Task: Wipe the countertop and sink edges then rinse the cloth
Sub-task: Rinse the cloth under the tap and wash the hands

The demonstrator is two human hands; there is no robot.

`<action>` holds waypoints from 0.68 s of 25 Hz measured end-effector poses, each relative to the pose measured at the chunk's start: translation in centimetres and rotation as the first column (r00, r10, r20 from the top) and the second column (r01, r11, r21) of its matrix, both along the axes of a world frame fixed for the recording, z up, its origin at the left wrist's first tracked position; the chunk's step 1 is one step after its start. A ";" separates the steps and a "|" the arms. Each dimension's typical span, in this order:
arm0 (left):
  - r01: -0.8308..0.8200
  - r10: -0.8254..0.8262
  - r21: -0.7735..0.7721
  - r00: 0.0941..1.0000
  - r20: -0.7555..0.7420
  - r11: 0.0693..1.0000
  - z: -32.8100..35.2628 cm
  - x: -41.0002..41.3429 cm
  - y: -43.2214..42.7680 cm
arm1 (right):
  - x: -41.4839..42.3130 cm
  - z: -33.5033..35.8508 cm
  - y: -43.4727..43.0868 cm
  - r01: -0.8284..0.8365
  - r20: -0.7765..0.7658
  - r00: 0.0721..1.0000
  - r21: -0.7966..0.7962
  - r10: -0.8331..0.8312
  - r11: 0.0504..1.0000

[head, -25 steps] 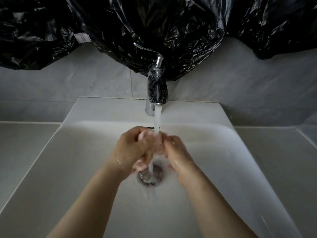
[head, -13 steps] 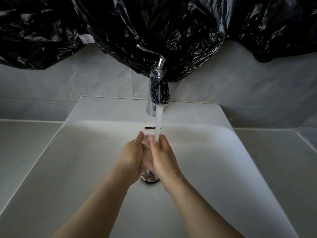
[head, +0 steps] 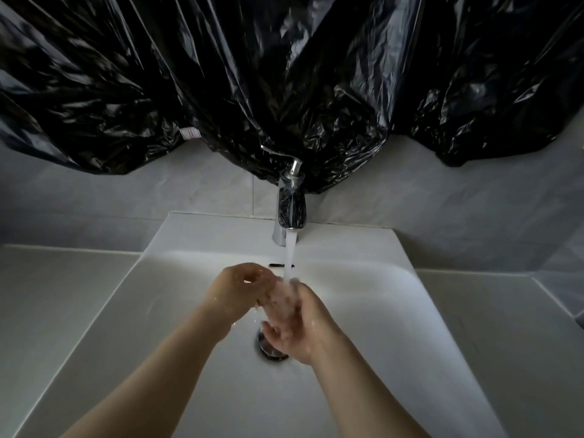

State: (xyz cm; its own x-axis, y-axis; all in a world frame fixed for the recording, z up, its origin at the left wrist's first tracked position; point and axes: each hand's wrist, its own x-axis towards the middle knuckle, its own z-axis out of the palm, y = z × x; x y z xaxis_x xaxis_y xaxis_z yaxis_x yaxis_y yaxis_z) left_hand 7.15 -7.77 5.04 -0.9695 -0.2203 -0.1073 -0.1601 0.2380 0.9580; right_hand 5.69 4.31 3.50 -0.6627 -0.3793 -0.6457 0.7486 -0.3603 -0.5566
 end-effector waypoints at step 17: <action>-0.276 -0.188 -0.929 0.927 -0.325 0.249 9.3 -3.5 0.4 | 0.6 5.3 1.1 0.086 -0.313 0.948 0.420 0.056 0.904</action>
State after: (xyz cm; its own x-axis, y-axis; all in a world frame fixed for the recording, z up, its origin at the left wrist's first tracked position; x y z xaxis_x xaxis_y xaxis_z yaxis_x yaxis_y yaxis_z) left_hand 3.67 -7.38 14.29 -0.8651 0.0252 0.5010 0.0304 0.9995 0.0022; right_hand 6.29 5.45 8.77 -0.8586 -0.1053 -0.5018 0.5083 -0.0473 -0.8599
